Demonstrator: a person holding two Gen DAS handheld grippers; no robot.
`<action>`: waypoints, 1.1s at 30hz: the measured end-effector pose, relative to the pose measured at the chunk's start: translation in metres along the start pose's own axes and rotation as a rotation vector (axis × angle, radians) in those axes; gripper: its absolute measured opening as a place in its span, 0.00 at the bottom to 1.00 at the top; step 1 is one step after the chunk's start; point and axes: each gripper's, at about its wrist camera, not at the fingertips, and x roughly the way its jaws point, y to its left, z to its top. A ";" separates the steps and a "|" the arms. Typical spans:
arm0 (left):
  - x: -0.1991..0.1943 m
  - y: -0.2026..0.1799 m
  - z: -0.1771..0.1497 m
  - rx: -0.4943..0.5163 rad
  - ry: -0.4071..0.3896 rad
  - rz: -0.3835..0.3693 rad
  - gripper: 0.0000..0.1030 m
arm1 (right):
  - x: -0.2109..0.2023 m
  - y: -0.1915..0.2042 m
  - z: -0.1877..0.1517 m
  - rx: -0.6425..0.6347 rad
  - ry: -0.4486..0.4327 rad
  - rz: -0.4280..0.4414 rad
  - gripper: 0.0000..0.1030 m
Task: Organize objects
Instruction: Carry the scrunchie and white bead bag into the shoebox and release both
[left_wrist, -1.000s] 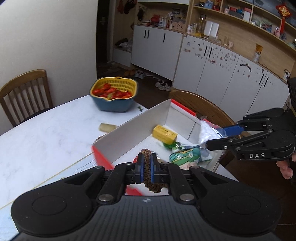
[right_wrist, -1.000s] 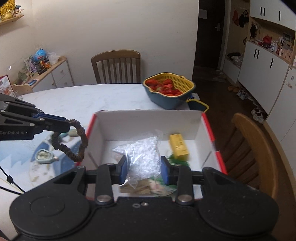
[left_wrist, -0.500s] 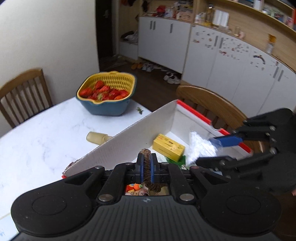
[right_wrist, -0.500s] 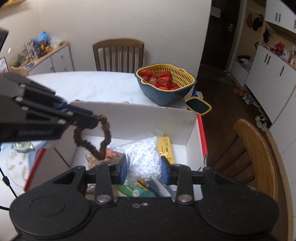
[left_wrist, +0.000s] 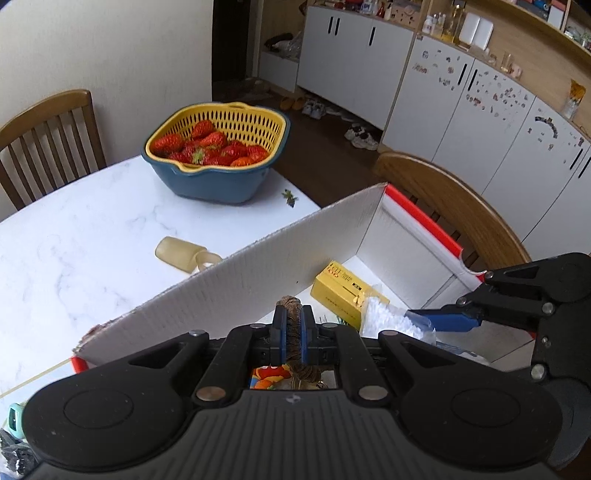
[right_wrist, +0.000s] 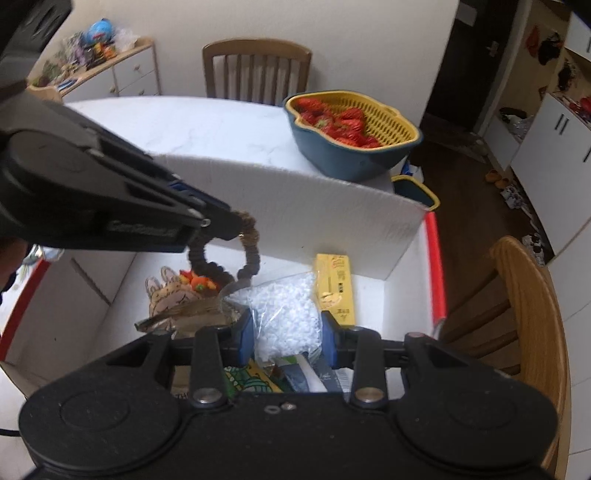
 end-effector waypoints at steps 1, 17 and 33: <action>0.002 0.000 0.000 -0.002 0.005 0.004 0.06 | 0.002 0.001 -0.001 -0.010 0.007 0.000 0.33; 0.041 -0.001 -0.015 0.024 0.176 0.077 0.07 | 0.018 0.009 -0.002 -0.023 0.045 0.028 0.36; 0.042 0.004 -0.020 -0.016 0.237 0.110 0.11 | 0.012 0.011 -0.003 -0.006 0.022 0.022 0.54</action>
